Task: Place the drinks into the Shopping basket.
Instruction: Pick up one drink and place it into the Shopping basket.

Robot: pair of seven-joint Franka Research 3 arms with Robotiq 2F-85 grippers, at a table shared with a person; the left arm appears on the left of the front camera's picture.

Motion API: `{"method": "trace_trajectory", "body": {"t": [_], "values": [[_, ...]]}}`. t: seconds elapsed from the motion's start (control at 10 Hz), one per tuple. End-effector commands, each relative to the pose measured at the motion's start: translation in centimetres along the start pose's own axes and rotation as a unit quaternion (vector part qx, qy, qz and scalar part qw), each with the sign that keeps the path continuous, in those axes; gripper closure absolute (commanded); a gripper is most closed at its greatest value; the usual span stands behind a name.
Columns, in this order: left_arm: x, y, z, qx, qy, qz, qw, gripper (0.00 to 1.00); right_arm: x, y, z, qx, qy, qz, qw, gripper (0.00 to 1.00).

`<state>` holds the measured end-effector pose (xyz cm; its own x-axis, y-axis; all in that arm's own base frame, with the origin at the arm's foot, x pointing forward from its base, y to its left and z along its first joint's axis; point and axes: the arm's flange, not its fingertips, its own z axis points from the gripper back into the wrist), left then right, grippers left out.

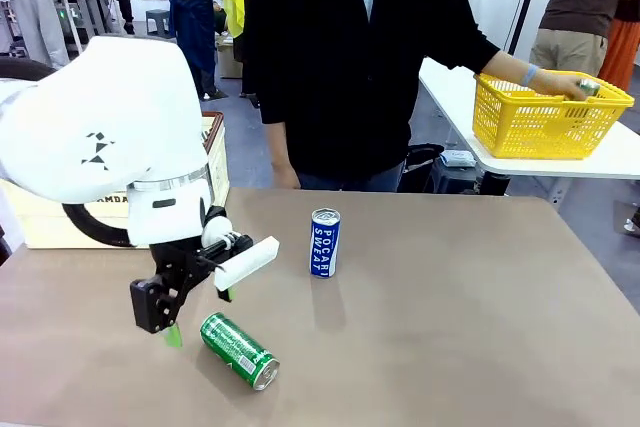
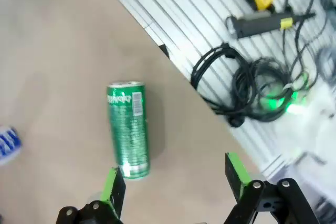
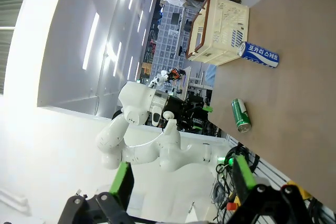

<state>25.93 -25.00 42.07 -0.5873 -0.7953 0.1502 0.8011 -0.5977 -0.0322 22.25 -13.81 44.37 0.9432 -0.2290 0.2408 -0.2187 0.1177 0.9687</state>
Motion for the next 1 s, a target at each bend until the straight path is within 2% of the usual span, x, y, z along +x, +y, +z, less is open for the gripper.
{"method": "trace_trajectory", "body": {"t": [0.0,0.1,0.2,0.4,0.5,0.7,0.9], "values": [[-1.0,-0.7,-0.8,0.06,-0.061,-0.136,0.987,0.0,0.3,0.8,0.0,0.007,-0.004,-0.008,1.0,0.0],[-0.8,-0.4,-0.7,0.085,-0.067,-0.046,0.993,0.0,0.3,0.8,0.0,0.007,-0.004,-0.008,1.0,0.0],[0.2,0.7,0.7,0.032,-0.004,-0.072,0.997,0.0,0.3,0.8,0.0,0.007,-0.004,-0.008,1.0,0.0],[0.2,0.7,0.7,0.032,-0.004,-0.072,0.997,0.0,0.3,0.8,0.0,0.007,-0.004,-0.008,1.0,0.0],[0.2,1.2,1.1,0.054,-0.017,-0.082,0.995,0.0,0.3,0.8,0.0,0.007,-0.004,-0.008,1.0,0.0],[-0.9,1.8,-2.9,0.038,0.003,-0.062,0.997,0.0,0.3,0.8,0.0,0.007,-0.004,-0.008,1.0,0.0],[-1.9,1.6,-6.2,0.035,0.002,-0.075,0.997,0.0,0.3,0.8,0.0,0.007,-0.004,-0.008,1.0,0.0]]}}
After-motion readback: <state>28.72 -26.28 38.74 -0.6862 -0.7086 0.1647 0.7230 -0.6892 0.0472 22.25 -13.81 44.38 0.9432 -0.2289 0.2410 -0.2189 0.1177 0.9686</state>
